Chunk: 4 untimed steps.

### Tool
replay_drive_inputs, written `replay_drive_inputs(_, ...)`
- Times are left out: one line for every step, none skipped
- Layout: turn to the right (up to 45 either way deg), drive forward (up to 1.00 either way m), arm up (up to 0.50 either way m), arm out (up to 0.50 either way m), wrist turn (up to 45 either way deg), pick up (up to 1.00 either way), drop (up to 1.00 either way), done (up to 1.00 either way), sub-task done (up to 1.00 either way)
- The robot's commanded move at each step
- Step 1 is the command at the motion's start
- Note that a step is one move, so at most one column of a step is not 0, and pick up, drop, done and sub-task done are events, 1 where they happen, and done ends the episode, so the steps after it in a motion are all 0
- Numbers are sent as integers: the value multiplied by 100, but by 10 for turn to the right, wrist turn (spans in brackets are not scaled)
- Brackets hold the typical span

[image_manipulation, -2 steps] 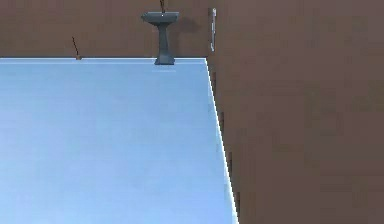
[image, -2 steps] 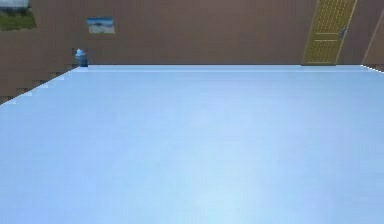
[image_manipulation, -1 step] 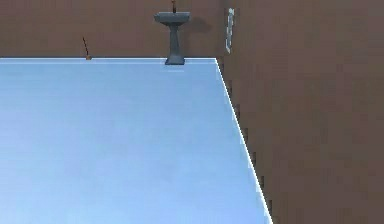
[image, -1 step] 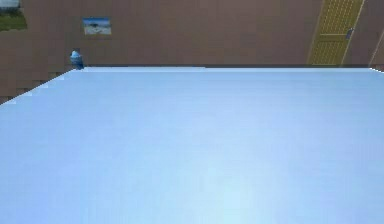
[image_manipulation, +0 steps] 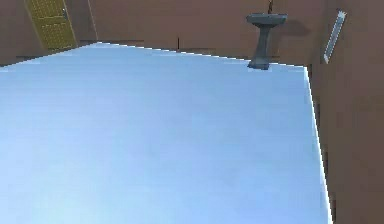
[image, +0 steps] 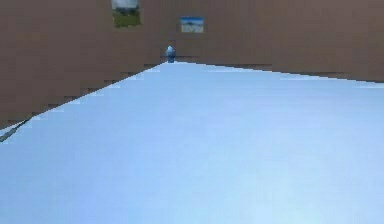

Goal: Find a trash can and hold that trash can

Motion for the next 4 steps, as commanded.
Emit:
replay_drive_inputs(0, 100, 0, 0, 0, 0, 0, 0, 0)
replay_drive_inputs(0, 100, 0, 0, 0, 0, 0, 0, 0)
replay_drive_inputs(0, 100, 0, 0, 0, 0, 0, 0, 0)
replay_drive_inputs(0, 100, 0, 0, 0, 0, 0, 0, 0)
